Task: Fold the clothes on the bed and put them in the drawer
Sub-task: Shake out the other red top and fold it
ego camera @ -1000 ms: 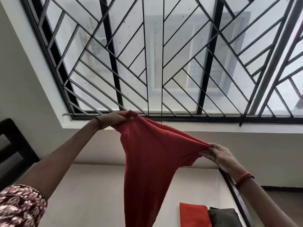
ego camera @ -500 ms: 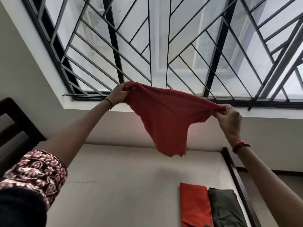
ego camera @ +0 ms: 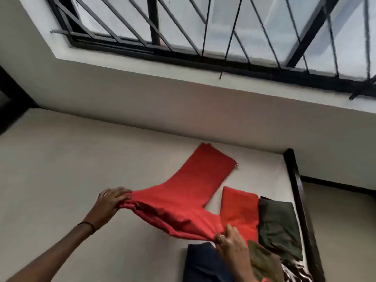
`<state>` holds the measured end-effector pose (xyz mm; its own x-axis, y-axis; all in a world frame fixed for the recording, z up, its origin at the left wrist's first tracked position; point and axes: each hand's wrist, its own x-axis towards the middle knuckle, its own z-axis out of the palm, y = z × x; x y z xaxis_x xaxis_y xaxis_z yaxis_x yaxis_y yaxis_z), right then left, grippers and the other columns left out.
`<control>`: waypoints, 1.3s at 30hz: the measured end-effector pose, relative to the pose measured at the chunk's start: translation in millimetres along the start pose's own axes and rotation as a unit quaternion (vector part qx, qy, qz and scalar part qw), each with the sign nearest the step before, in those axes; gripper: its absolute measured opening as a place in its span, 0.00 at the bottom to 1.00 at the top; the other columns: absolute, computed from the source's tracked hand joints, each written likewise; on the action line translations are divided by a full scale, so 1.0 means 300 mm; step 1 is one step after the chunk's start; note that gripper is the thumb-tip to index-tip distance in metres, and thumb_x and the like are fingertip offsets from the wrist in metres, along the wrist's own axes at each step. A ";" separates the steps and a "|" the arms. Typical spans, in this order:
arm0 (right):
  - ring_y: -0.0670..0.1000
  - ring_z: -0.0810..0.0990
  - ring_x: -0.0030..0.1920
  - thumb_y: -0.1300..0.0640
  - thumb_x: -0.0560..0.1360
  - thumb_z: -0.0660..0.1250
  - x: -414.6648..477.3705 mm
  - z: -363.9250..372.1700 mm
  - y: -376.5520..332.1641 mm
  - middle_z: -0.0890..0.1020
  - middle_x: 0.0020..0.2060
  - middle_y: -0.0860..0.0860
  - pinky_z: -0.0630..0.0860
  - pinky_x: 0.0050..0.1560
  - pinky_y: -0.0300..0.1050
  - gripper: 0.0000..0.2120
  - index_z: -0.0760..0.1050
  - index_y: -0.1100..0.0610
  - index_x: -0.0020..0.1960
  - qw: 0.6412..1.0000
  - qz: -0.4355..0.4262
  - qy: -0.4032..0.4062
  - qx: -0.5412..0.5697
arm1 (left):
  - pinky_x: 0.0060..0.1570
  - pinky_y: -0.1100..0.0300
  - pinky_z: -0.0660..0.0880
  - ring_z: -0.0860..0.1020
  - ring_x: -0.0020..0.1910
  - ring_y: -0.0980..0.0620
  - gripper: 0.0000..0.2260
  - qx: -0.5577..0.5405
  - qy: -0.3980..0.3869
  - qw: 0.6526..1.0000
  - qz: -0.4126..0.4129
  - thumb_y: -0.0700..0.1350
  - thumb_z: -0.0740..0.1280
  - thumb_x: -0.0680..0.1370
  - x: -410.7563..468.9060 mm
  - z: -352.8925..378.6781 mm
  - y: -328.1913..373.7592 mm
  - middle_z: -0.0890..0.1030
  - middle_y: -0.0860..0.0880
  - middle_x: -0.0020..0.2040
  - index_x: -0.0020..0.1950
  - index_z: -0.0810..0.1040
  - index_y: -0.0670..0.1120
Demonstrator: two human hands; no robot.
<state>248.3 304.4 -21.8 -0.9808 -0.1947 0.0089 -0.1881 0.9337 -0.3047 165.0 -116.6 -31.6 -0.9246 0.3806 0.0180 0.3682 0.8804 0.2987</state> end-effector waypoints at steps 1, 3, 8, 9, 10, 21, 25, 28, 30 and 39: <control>0.54 0.72 0.37 0.51 0.50 0.76 -0.050 0.094 -0.004 0.73 0.43 0.55 0.71 0.27 0.41 0.10 0.77 0.51 0.26 1.000 -0.011 -0.026 -0.004 | 0.52 0.55 0.63 0.71 0.57 0.51 0.16 0.012 -0.008 1.000 0.001 0.49 0.58 0.71 -0.077 0.083 -0.019 0.78 0.51 0.57 0.57 0.72 0.57; 0.54 0.69 0.42 0.51 0.57 0.66 -0.142 0.257 0.004 0.70 0.48 0.55 0.66 0.36 0.45 0.06 0.76 0.52 0.24 0.998 -0.042 -0.055 0.014 | 0.56 0.51 0.62 0.70 0.60 0.49 0.16 0.033 -0.031 0.999 -0.007 0.48 0.57 0.70 -0.231 0.226 -0.046 0.76 0.52 0.61 0.56 0.72 0.57; 0.56 0.72 0.57 0.55 0.62 0.62 -0.349 0.541 -0.011 0.76 0.55 0.54 0.63 0.62 0.46 0.02 0.71 0.54 0.33 0.990 -0.119 -0.058 0.043 | 0.59 0.43 0.63 0.67 0.63 0.44 0.19 0.023 -0.085 0.988 -0.124 0.40 0.62 0.68 -0.573 0.528 -0.102 0.72 0.47 0.65 0.56 0.72 0.56; 0.56 0.71 0.59 0.54 0.62 0.61 -0.361 0.558 -0.016 0.79 0.55 0.54 0.59 0.66 0.47 0.05 0.69 0.53 0.38 0.987 -0.138 -0.066 0.044 | 0.58 0.40 0.65 0.66 0.64 0.43 0.24 0.013 -0.091 0.984 -0.155 0.35 0.68 0.65 -0.611 0.568 -0.111 0.72 0.46 0.65 0.57 0.72 0.55; 0.54 0.72 0.60 0.53 0.62 0.60 -0.367 0.576 -0.031 0.82 0.52 0.53 0.57 0.68 0.47 0.10 0.68 0.53 0.42 0.981 -0.157 -0.102 0.050 | 0.58 0.37 0.66 0.66 0.65 0.42 0.29 -0.011 -0.117 0.976 -0.184 0.31 0.73 0.62 -0.658 0.611 -0.114 0.71 0.45 0.66 0.57 0.73 0.54; 0.37 0.81 0.39 0.43 0.73 0.67 0.232 0.373 -0.063 0.82 0.38 0.48 0.74 0.41 0.28 0.12 0.70 0.46 0.52 0.915 0.020 -0.259 0.308 | 0.72 0.45 0.48 0.53 0.76 0.44 0.12 -0.209 -0.141 0.884 -0.393 0.42 0.67 0.77 -0.680 0.773 -0.154 0.60 0.49 0.75 0.60 0.80 0.45; 0.40 0.76 0.32 0.65 0.76 0.66 0.532 0.480 -0.078 0.77 0.32 0.47 0.71 0.37 0.36 0.11 0.69 0.51 0.49 0.920 -0.007 -0.310 0.240 | 0.72 0.49 0.54 0.58 0.75 0.48 0.15 -0.256 -0.126 0.849 -0.444 0.47 0.72 0.74 -0.665 0.762 -0.195 0.67 0.50 0.73 0.61 0.80 0.47; 0.46 0.76 0.27 0.68 0.77 0.63 0.704 0.570 -0.104 0.76 0.30 0.59 0.73 0.33 0.41 0.09 0.67 0.57 0.51 0.913 0.002 -0.336 0.232 | 0.67 0.54 0.59 0.63 0.72 0.50 0.24 -0.250 -0.138 0.827 -0.484 0.61 0.70 0.70 -0.642 0.734 -0.211 0.72 0.52 0.68 0.62 0.79 0.52; 0.43 0.75 0.24 0.71 0.77 0.61 0.791 0.644 -0.116 0.75 0.30 0.57 0.71 0.27 0.34 0.08 0.66 0.61 0.53 0.906 0.025 -0.353 0.231 | 0.64 0.54 0.60 0.66 0.68 0.52 0.28 -0.258 -0.163 0.809 -0.502 0.68 0.67 0.65 -0.629 0.724 -0.232 0.74 0.55 0.63 0.59 0.80 0.55; 0.39 0.78 0.36 0.63 0.72 0.70 0.965 0.961 -0.129 0.81 0.42 0.54 0.72 0.37 0.35 0.12 0.77 0.66 0.54 0.934 0.088 -0.318 0.134 | 0.59 0.51 0.70 0.78 0.51 0.53 0.29 -0.372 -0.162 0.740 -0.537 0.69 0.71 0.54 -0.580 0.670 -0.328 0.81 0.54 0.47 0.49 0.70 0.58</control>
<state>-13.6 125.1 -282.1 -0.7507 -0.2641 -0.6056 0.0768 0.8755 -0.4770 309.4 -212.7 -255.8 -0.5283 -0.2718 -0.8044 -0.8288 0.3708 0.4191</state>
